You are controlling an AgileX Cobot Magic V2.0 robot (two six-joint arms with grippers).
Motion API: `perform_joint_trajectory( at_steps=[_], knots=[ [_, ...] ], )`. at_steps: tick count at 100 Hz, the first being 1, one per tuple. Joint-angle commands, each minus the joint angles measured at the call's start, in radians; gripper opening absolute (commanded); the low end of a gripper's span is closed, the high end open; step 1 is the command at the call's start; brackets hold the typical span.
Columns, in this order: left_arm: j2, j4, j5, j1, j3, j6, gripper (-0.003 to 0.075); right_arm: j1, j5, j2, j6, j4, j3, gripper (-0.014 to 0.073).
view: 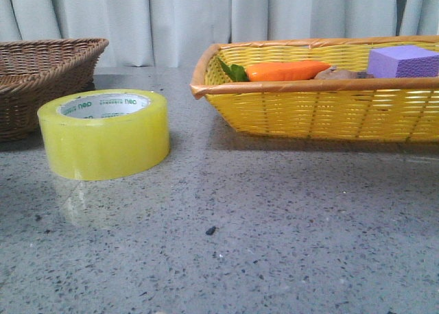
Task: Transfer tape with both arms
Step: 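Lower the left gripper onto the tape roll and grasp its rim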
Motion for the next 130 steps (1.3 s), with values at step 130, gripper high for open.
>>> perform_joint_trajectory(
  at_steps=[130],
  knots=[
    [0.834, -0.041, 0.722, -0.207, -0.641, 0.063, 0.0347, -0.001, -0.314, -0.450, 0.352, -0.279, 0.605, -0.0067]
  ],
)
